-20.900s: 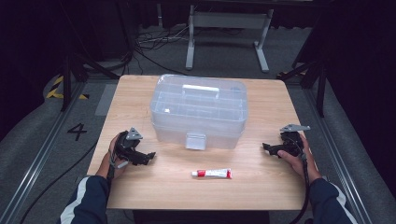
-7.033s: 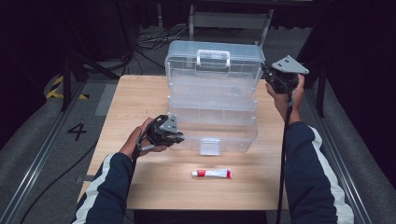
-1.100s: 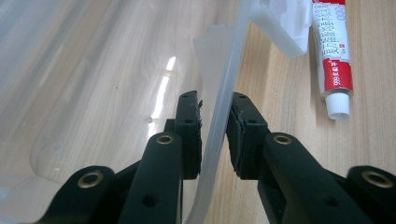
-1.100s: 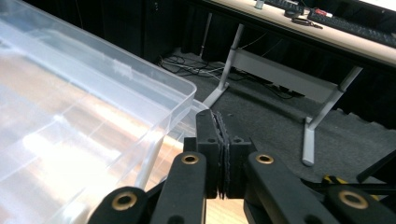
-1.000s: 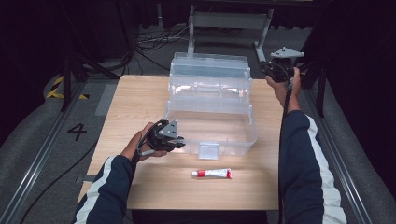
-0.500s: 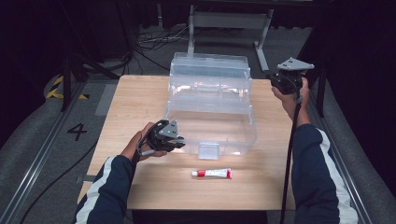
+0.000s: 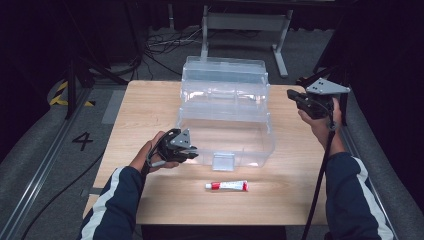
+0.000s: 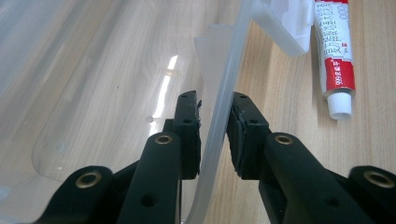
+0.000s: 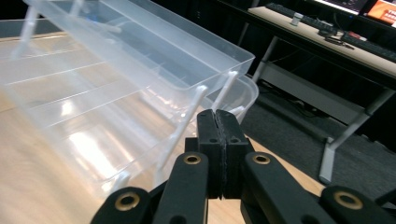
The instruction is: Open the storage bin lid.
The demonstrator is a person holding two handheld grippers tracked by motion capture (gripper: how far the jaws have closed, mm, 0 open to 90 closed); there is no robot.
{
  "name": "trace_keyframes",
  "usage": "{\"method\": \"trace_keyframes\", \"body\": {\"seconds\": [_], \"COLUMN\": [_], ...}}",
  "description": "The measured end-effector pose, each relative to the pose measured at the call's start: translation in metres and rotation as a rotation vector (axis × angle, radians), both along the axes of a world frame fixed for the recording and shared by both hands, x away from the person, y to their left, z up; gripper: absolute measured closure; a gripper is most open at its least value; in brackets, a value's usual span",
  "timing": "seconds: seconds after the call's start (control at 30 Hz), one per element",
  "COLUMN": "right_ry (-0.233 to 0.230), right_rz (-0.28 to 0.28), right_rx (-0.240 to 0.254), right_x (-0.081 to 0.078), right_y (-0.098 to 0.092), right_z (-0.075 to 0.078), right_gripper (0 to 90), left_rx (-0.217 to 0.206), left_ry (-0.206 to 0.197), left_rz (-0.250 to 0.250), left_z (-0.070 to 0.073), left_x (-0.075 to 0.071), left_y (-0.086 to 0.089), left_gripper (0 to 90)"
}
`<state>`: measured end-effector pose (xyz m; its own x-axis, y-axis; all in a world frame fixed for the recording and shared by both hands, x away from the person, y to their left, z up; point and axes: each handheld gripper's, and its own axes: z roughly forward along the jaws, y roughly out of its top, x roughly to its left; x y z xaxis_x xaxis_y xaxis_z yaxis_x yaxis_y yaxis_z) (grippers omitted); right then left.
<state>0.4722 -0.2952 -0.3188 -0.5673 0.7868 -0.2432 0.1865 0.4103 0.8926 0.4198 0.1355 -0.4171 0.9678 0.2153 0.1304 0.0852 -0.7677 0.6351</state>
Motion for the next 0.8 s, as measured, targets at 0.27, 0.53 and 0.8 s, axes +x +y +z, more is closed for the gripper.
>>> {"method": "trace_keyframes", "body": {"seconds": [0.27, 0.53, 0.8], "right_ry": [0.000, 0.021, 0.043], "right_rz": [0.051, 0.112, 0.187], "right_rx": [0.015, 0.013, -0.010], "right_x": [-0.028, -0.052, -0.077], "right_y": [-0.003, -0.002, 0.007], "right_z": [-0.008, -0.024, -0.034], "right_gripper": [90.0, 89.8, 89.7], "left_rx": [0.000, -0.001, 0.005], "left_ry": [-0.001, 0.003, -0.004], "left_rz": [0.007, 0.014, 0.016], "left_z": [0.000, 0.000, 0.000], "left_x": [-0.001, -0.001, -0.001], "left_y": [0.000, -0.001, -0.001], "left_gripper": [74.7, 74.3, 73.7]}}
